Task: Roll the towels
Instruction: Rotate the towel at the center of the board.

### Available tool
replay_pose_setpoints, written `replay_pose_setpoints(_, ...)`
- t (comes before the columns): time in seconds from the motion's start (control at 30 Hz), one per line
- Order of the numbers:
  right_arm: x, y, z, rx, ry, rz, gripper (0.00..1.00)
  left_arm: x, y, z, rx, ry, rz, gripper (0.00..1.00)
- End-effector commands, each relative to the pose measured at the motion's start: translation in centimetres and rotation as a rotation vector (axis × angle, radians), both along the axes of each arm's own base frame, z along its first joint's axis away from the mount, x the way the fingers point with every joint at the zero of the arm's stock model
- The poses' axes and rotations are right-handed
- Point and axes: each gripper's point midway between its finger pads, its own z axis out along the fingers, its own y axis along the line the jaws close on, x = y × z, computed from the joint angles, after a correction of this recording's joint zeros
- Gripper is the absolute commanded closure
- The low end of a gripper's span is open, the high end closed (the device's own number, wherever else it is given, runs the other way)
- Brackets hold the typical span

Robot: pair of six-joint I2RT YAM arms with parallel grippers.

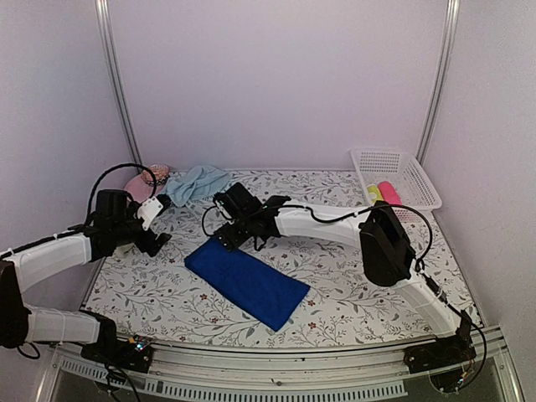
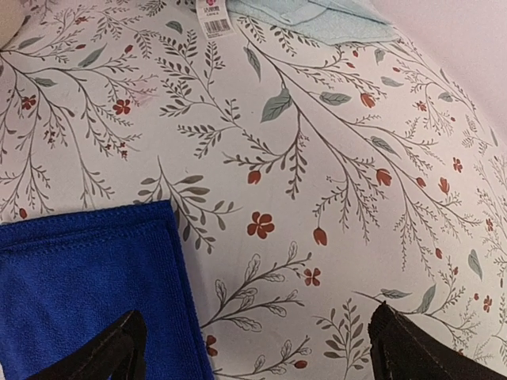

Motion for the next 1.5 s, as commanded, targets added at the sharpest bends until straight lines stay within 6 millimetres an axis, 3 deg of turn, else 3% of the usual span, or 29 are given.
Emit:
replay_pose_setpoints(0.0, 0.2, 2.3, -0.5, 0.097, -0.003, 0.032, 0.01, 0.0, -0.1, -0.2, -0.027, -0.003, -0.001, 0.03)
replay_pose_setpoints(0.27, -0.2, 2.6, -3.8, 0.091, 0.055, 0.044, 0.01, -0.1, -0.2, -0.4, -0.029, 0.0, -0.004, 0.03)
replay_pose_setpoints(0.43, 1.1, 1.1, -5.1, 0.06, 0.038, -0.029, 0.01, -0.1, -0.2, -0.3, -0.031, -0.002, -0.006, 0.03)
replay_pose_setpoints(0.6, 3.0, -2.0, -6.8, 0.087, 0.122, -0.138, 0.01, -0.1, -0.2, -0.3, -0.029, -0.003, -0.007, 0.03)
replay_pose_setpoints(0.83, 6.8, -9.6, -7.6, 0.097, 0.187, -0.344, 0.01, 0.0, -0.4, -0.1, -0.032, -0.015, -0.02, 0.03)
replay_pose_setpoints(1.07, 10.4, -16.5, -5.5, 0.081, 0.132, -0.514, 0.01, 0.0, -1.9, 1.3, -0.051, -0.059, -0.105, 0.03)
replay_pose_setpoints(1.3, 12.2, -17.0, 0.5, 0.087, 0.015, -0.474, 0.01, -2.4, -7.7, 1.1, 0.009, -0.138, -0.39, 0.03)
replay_pose_setpoints(1.4, 11.5, -17.5, 4.4, 0.106, -0.023, -0.448, 0.01, -3.9, -10.3, 1.2, 0.046, -0.185, -0.533, 0.03)
replay_pose_setpoints(1.47, 10.4, -18.2, 6.0, 0.114, -0.04, -0.431, 0.01, -5.2, -11.9, 1.4, 0.051, -0.205, -0.627, 0.03)
